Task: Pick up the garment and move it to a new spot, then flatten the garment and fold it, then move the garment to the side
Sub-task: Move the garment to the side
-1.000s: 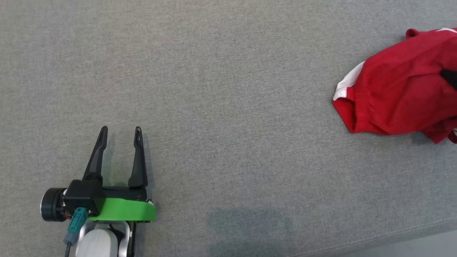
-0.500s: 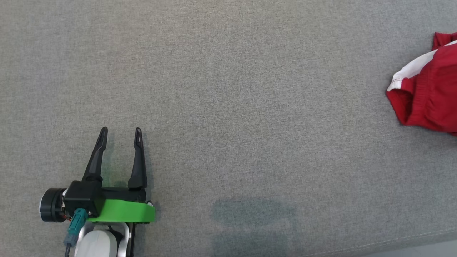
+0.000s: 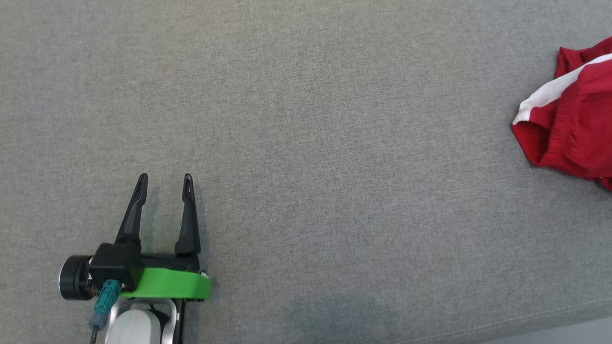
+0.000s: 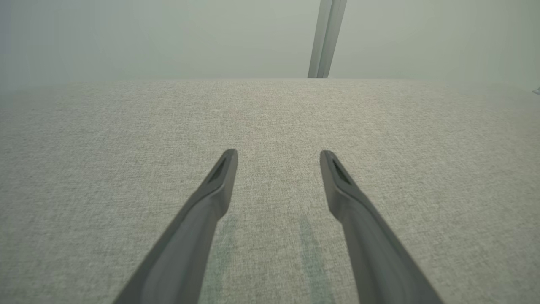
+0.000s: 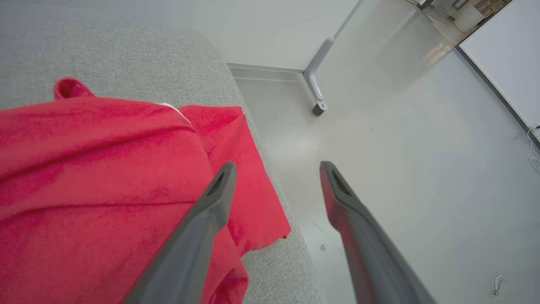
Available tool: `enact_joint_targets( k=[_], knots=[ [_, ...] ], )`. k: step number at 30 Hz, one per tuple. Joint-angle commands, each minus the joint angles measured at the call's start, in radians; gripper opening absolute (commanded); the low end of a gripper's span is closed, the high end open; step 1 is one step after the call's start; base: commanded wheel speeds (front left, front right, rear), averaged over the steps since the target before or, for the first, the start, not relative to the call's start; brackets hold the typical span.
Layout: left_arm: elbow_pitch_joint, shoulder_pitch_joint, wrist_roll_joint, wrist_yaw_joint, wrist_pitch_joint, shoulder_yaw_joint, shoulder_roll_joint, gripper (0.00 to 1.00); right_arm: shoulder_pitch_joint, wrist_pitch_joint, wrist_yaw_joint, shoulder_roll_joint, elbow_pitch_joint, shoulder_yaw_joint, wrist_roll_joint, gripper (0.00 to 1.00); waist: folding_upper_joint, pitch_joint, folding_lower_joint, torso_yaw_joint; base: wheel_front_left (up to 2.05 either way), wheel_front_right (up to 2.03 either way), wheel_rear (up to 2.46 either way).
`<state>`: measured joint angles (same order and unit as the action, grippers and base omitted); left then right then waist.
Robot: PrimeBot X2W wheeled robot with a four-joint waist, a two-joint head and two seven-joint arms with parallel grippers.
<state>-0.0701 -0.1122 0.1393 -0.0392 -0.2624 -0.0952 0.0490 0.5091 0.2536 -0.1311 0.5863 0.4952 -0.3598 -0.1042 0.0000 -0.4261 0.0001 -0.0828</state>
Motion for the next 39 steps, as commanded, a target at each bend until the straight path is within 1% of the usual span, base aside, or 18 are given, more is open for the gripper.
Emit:
enact_joint_targets(
  k=[1, 5, 10, 15, 17, 18, 21, 23, 28, 31, 34, 39],
  knots=[
    [-0.003, 0.017, 0.012, 0.007, -0.003, 0.000, 0.004, 1.00, 0.002, -0.029, 0.001, -0.018, 0.000, -0.002, 0.013, 1.00, 0.0000, 0.029, -0.0001, -0.001, 0.00, 0.00, 0.00],
    [-0.005, 0.034, 0.034, 0.023, -0.003, -0.001, 0.004, 1.00, -0.037, -0.141, 0.001, -0.034, -0.052, 0.012, 0.041, 1.00, 0.0000, 0.084, -0.0001, 0.004, 0.00, 0.00, 0.00],
    [0.003, 0.072, 0.067, 0.048, -0.003, 0.005, 0.004, 1.00, -0.118, -0.250, 0.001, -0.084, -0.199, 0.090, 0.022, 1.00, 0.0000, 0.164, -0.0001, 0.019, 0.00, 0.00, 0.00],
    [0.003, 0.114, 0.087, 0.068, -0.003, 0.012, 0.004, 1.00, -0.274, -0.338, 0.001, -0.166, -0.363, 0.186, 0.009, 1.00, 0.0000, 0.251, -0.0001, 0.059, 0.00, 0.00, 0.00],
    [0.004, 0.128, 0.079, 0.076, -0.003, 0.015, 0.003, 1.00, -0.331, -0.369, 0.001, -0.196, -0.407, 0.205, 0.016, 1.00, 0.0000, 0.277, -0.0001, 0.078, 0.00, 0.00, 0.00],
    [0.003, 0.137, 0.080, 0.080, -0.003, 0.017, 0.003, 1.00, -0.359, -0.385, 0.001, -0.221, -0.424, 0.211, 0.012, 1.00, 0.0000, 0.289, -0.0001, 0.087, 0.00, 0.00, 0.00],
    [0.010, 0.159, 0.071, 0.091, -0.003, 0.029, 0.004, 1.00, -0.425, -0.446, 0.001, -0.266, -0.437, 0.225, 0.023, 1.00, 0.0000, 0.315, -0.0001, 0.104, 0.00, 0.00, 0.00],
    [0.008, 0.171, 0.058, 0.093, -0.003, 0.042, 0.004, 1.00, -0.459, -0.479, 0.001, -0.306, -0.422, 0.231, 0.031, 1.00, 0.0000, 0.336, -0.0001, 0.111, 0.00, 0.00, 0.00],
    [-0.026, 0.203, 0.035, 0.073, -0.003, 0.065, 0.004, 1.00, -0.537, -0.516, 0.001, -0.392, -0.388, 0.211, 0.062, 1.00, 0.0000, 0.402, -0.0001, 0.119, 0.00, 0.00, 0.00],
    [-0.039, 0.215, 0.007, 0.066, -0.003, 0.082, 0.004, 1.00, -0.570, -0.519, 0.001, -0.439, -0.409, 0.204, 0.066, 1.00, 0.0000, 0.425, -0.0001, 0.109, 0.00, 0.00, 0.00],
    [-0.055, 0.217, -0.002, 0.057, -0.003, 0.092, 0.004, 1.00, -0.610, -0.519, 0.001, -0.469, -0.426, 0.212, 0.075, 1.00, 0.0000, 0.436, -0.0001, 0.098, 0.00, 0.00, 0.00],
    [-0.083, 0.203, -0.012, 0.049, -0.003, 0.098, 0.004, 1.00, -0.646, -0.519, 0.001, -0.492, -0.422, 0.220, 0.083, 1.00, 0.0000, 0.445, -0.0001, 0.090, 0.00, 0.00, 0.00]
  ],
)
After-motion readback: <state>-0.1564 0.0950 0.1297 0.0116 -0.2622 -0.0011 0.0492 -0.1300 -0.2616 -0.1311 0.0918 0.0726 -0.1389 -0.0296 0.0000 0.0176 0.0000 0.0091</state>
